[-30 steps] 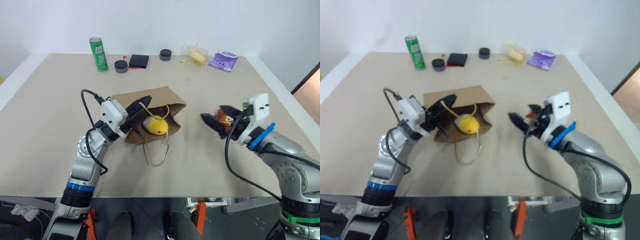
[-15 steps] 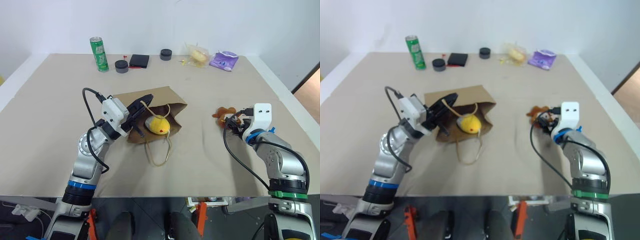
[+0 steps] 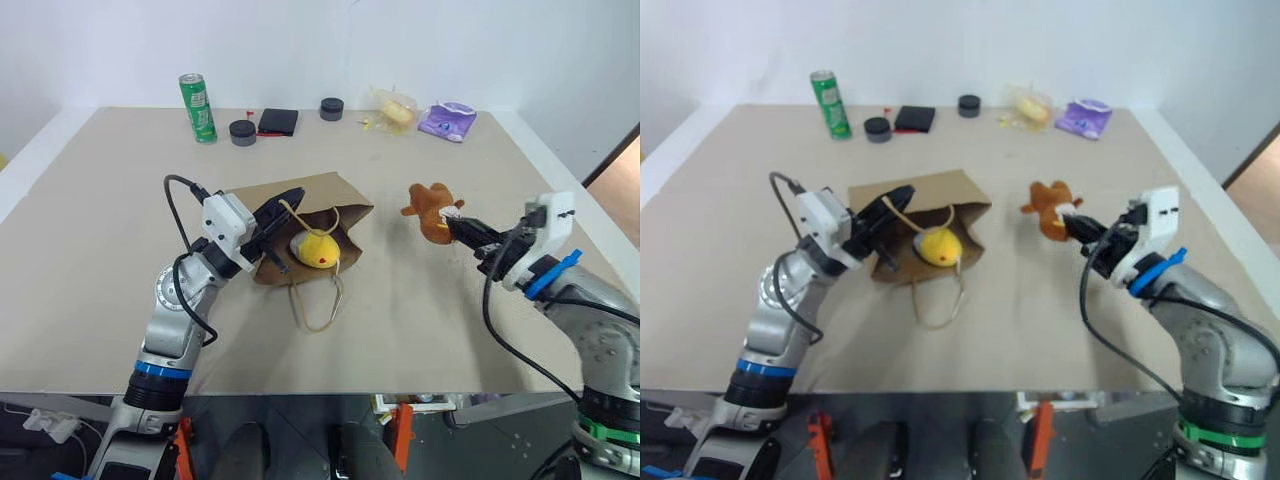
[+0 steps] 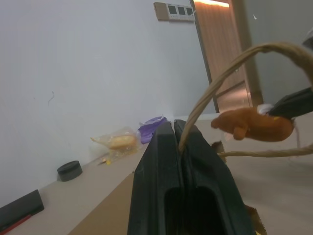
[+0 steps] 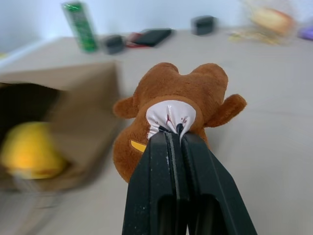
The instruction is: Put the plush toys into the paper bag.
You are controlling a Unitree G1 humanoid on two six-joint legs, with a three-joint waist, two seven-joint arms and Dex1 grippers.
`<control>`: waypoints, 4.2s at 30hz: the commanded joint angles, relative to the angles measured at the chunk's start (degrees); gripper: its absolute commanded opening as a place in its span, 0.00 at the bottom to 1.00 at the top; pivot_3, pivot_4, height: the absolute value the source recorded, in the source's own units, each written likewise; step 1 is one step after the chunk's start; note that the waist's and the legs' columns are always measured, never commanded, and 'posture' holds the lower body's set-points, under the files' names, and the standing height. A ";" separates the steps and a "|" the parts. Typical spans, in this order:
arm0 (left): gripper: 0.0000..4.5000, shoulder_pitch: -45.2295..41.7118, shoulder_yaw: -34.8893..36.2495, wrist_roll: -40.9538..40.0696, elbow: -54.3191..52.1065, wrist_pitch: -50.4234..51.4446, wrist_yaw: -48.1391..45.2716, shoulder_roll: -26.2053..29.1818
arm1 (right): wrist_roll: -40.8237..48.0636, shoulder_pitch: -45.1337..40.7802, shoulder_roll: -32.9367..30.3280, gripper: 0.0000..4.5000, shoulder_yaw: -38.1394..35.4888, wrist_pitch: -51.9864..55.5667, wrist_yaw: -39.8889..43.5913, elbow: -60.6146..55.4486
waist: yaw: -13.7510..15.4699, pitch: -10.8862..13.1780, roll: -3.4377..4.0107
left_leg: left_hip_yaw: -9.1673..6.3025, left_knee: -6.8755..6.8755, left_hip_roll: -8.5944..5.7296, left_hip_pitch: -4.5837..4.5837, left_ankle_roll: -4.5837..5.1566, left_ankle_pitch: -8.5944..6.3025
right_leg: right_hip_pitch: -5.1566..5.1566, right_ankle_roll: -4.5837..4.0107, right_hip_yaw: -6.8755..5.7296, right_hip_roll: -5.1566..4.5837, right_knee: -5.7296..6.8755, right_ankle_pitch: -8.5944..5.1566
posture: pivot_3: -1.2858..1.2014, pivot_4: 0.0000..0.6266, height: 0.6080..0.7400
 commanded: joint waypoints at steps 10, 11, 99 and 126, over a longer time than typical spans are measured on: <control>0.00 -1.48 0.74 -0.68 -1.49 0.29 -0.11 -0.59 | 9.20 -2.42 1.58 0.01 18.21 5.52 -7.20 -11.15 | -0.26 0.01 -0.07 | -0.04 0.13 0.05 0.13 0.02 0.04 | 0.05 -0.21 0.17 0.21 0.00 -0.03 | 0.52 0.24 1.00; 0.00 -1.48 0.66 -0.67 -1.56 0.34 -0.13 -0.68 | 5.56 -4.13 2.66 0.01 21.27 4.52 -8.30 -8.84 | -0.31 0.01 -0.08 | -0.06 0.14 0.04 0.11 0.02 0.04 | 0.04 -0.20 0.17 0.21 0.00 -0.02 | 0.52 0.24 1.00; 0.00 -5.17 12.16 -8.61 0.86 14.62 12.76 -3.22 | -50.67 -14.12 1.11 0.01 33.24 -38.21 3.88 -8.12 | -1.53 -0.03 -0.31 | 0.09 0.03 0.28 0.20 -0.05 0.07 | -0.06 -0.24 0.99 0.86 0.02 0.25 | 0.52 0.24 1.00; 1.00 -7.38 19.47 -29.86 -1.97 43.83 8.61 7.53 | -32.54 -9.42 18.14 0.83 32.14 -11.86 -1.05 -6.17 | -1.72 -0.03 -0.33 | 0.08 0.01 0.34 0.20 -0.05 0.07 | -0.12 -0.31 1.01 0.92 0.14 0.23 | 0.52 0.24 1.00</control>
